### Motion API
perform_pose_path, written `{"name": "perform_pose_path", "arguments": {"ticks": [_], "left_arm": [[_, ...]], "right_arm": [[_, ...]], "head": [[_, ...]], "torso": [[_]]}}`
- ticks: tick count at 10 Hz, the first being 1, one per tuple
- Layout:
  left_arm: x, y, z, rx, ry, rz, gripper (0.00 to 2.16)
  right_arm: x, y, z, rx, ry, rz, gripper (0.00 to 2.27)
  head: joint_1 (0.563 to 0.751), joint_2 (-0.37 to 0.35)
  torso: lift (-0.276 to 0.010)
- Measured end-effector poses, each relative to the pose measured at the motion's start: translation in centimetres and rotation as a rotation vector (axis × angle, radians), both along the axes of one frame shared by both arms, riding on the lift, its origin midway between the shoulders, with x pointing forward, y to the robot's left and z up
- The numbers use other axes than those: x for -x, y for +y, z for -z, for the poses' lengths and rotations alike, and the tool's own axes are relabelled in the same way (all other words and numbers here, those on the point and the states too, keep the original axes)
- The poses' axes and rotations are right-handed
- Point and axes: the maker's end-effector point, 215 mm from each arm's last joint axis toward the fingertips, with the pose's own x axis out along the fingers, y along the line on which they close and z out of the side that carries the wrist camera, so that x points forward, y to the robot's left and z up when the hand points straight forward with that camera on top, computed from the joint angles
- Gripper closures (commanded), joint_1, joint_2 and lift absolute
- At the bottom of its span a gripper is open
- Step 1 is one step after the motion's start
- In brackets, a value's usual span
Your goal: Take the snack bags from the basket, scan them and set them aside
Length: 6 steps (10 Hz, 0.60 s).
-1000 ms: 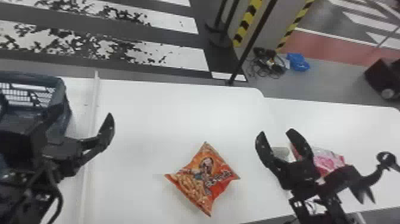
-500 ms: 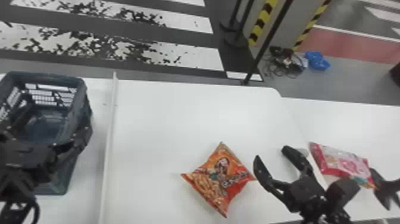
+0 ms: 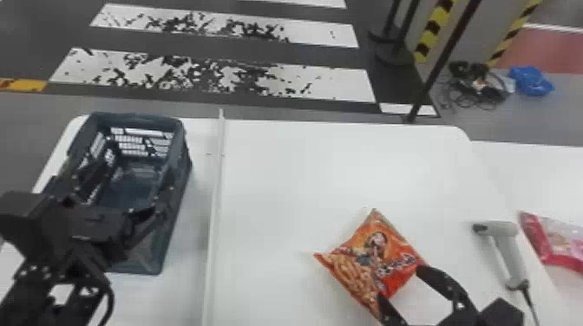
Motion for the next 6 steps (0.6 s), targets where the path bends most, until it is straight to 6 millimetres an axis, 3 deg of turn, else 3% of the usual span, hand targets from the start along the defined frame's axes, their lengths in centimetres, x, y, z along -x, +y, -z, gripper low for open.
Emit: {"name": "perform_pose_path", "arguments": {"ticks": [2,6], "left_arm": [[0.0,0.0,-0.2,0.011,-0.002,0.01,0.07],[-0.5,-0.1,-0.1,0.024,0.002,0.02,0.07]], "right_arm": [[1.5,1.9,1.1,0.032,0.043,-0.041,0.19],[2.8,3.2,2.9,0.183,0.088,0.026,0.19]], "head": [[0.695,-0.044],[0.695,-0.026]], "torso": [[-0.075],[-0.075]]}}
